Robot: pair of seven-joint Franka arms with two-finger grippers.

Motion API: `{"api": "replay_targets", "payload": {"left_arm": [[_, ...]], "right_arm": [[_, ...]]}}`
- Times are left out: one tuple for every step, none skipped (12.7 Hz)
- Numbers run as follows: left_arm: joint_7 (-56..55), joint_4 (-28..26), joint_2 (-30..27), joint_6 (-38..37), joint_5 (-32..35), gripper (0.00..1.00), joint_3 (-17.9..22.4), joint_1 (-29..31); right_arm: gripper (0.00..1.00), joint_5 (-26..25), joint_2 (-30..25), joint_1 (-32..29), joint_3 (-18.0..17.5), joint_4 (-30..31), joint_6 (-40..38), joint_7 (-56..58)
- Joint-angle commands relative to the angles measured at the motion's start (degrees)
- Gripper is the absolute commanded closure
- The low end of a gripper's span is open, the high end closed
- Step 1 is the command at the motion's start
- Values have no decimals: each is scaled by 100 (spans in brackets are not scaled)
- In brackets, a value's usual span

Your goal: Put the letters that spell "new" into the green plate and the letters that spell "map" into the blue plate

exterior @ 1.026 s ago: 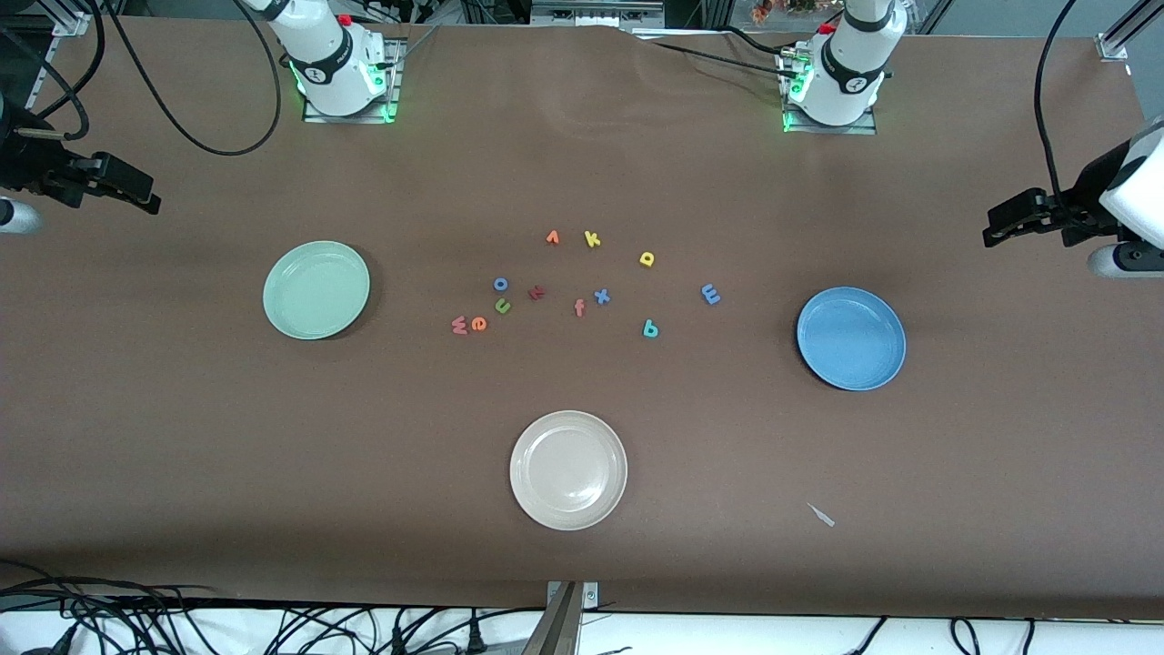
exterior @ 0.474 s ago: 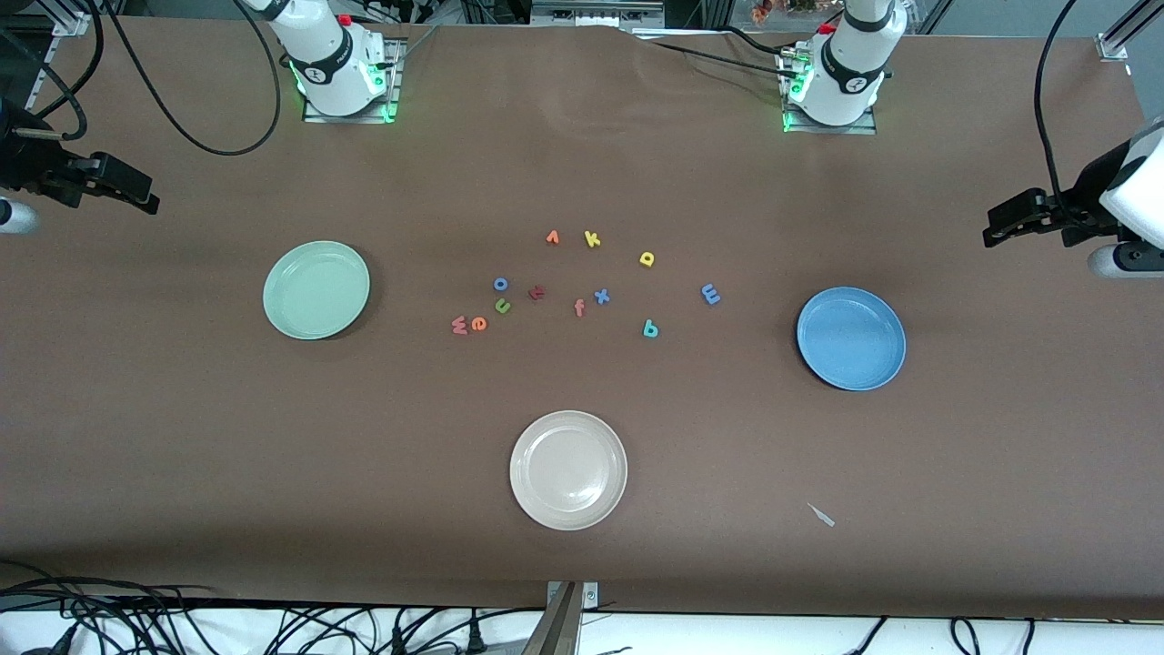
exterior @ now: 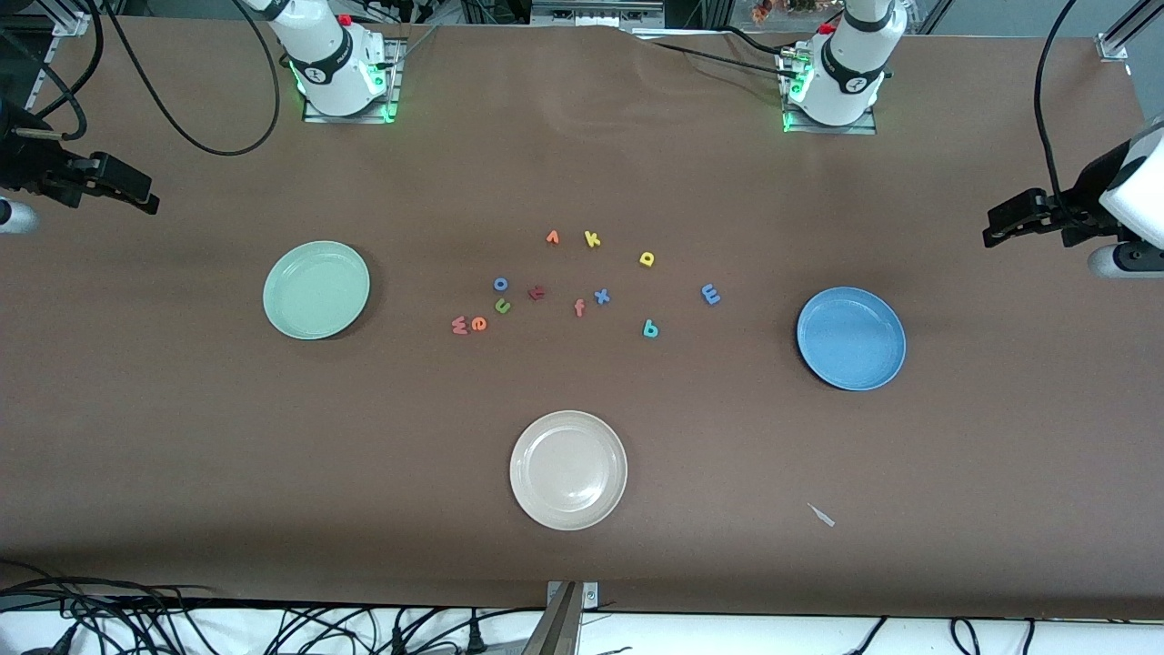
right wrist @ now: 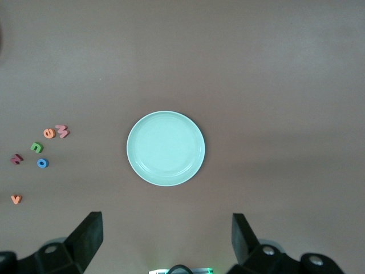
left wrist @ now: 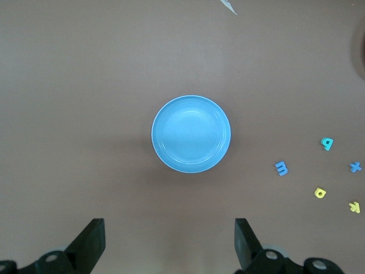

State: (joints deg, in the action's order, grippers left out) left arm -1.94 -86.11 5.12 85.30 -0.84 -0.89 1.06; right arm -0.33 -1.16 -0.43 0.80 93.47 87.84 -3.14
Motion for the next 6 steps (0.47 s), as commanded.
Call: {"api": "replay_targets", "payload": {"left_arm": [[115,-90,-55,126,-65,0,28,0],[115,-90,-55,127,-65,0,28,0],[115,-90,-47,144,-65,0,28,0],[115,-90,-46,144,-65,0,28,0],[115,-90,-46,144,-65,0,28,0],[115,-90,-46,144,-65,0,28,0]], "right_arm": [[0,42,1,-27,-19,-101,-109,85],[0,33,10,-27,-19,-93,-109,85],[0,42,10,-27,-19,-92,-109,85],[0,42,10,-27,-19,-92,-83,85],[0,42,10,-27,-19,-92,-74,85],[0,42,10,-27,-19,-92,-74,85]]}}
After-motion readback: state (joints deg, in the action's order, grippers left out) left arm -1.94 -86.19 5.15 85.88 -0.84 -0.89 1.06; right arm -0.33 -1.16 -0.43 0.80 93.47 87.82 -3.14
